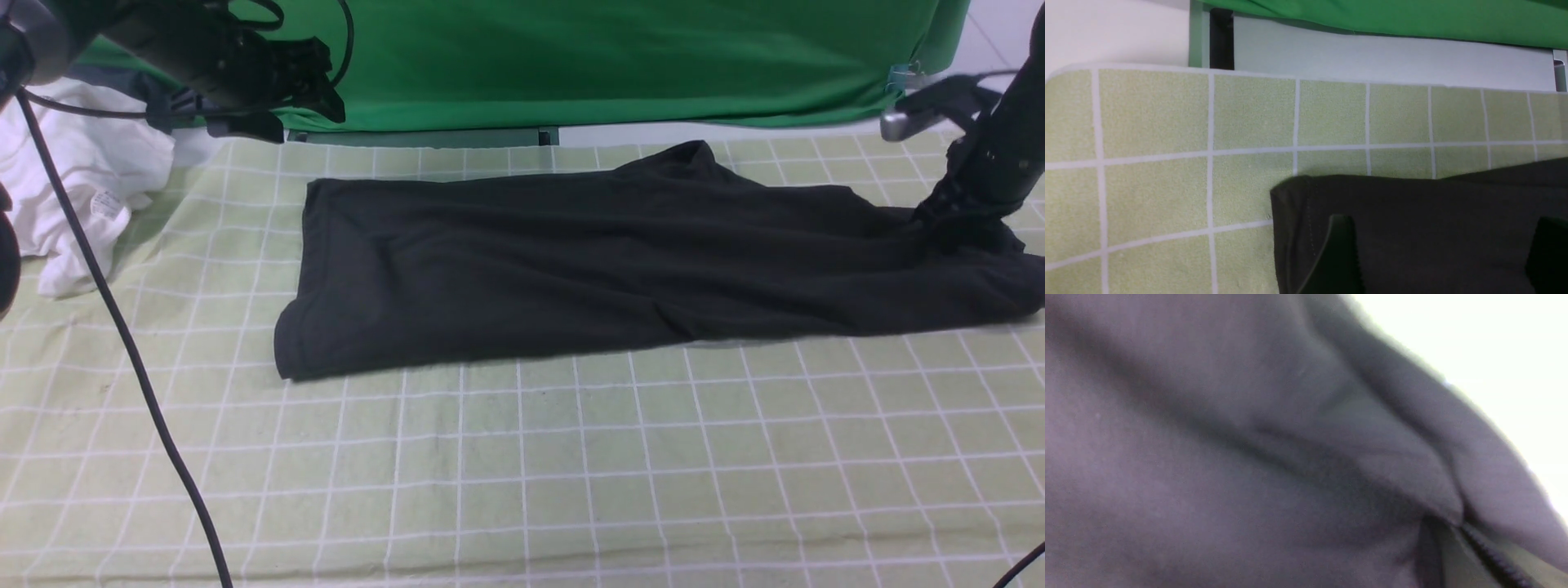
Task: Fold a long-sleeved shirt over a green coffee tablecloth.
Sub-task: 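Pull the folded dark garment lengthwise by its ends to straighten it flat on the table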
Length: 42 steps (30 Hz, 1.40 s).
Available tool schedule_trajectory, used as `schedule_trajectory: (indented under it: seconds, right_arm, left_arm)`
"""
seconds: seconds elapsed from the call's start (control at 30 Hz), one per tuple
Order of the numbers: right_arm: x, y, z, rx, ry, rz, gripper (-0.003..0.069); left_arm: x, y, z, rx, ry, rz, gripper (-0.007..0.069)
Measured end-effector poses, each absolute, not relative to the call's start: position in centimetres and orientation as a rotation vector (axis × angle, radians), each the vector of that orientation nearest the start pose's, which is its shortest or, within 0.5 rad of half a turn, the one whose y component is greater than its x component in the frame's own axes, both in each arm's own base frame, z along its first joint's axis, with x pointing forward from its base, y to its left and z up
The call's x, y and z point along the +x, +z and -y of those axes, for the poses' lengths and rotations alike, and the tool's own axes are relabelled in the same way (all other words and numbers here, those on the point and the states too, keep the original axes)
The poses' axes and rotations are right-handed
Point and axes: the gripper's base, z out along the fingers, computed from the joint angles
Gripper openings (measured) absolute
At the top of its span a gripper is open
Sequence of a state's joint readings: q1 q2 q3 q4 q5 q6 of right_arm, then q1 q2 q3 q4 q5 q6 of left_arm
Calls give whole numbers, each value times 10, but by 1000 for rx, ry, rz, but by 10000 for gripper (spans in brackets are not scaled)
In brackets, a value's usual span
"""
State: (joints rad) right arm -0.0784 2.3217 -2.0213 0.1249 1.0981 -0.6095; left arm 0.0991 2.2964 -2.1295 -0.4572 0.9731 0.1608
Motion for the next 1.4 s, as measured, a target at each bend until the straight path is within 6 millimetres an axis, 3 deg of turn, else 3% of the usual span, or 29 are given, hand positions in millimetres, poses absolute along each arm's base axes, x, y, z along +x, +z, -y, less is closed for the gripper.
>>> schedule_trajectory:
  seconds: [0.2, 0.5, 0.6, 0.73, 0.87, 1.03, 1.13, 1.2, 1.4]
  right_arm:
    - [504, 211, 30, -676, -29, -2672, 9]
    - [513, 208, 34, -643, -97, -2613, 28]
    - [515, 202, 35, -615, -101, -2620, 80]
    - [515, 206, 38, -509, -123, -2662, 307]
    - [511, 226, 45, -347, -154, -2733, 451]
    - [501, 238, 61, -41, -22, -2775, 500]
    - [493, 224, 71, 73, 106, -2826, 542]
    - [483, 198, 80, 135, 163, -2914, 587]
    - [468, 161, 88, 157, 205, -3036, 578]
  left_arm:
    - [515, 240, -18, -116, -475, -2527, 572]
    - [515, 239, -18, -114, -470, -2527, 572]
    - [515, 239, -18, -114, -470, -2527, 572]
    - [515, 239, -18, -114, -469, -2527, 572]
    - [515, 239, -18, -113, -469, -2527, 572]
    - [515, 239, -18, -111, -472, -2534, 572]
    - [511, 237, -17, -99, -485, -2572, 572]
    - [508, 236, -16, -87, -493, -2609, 572]
    - [508, 236, -15, -89, -513, -2613, 572]
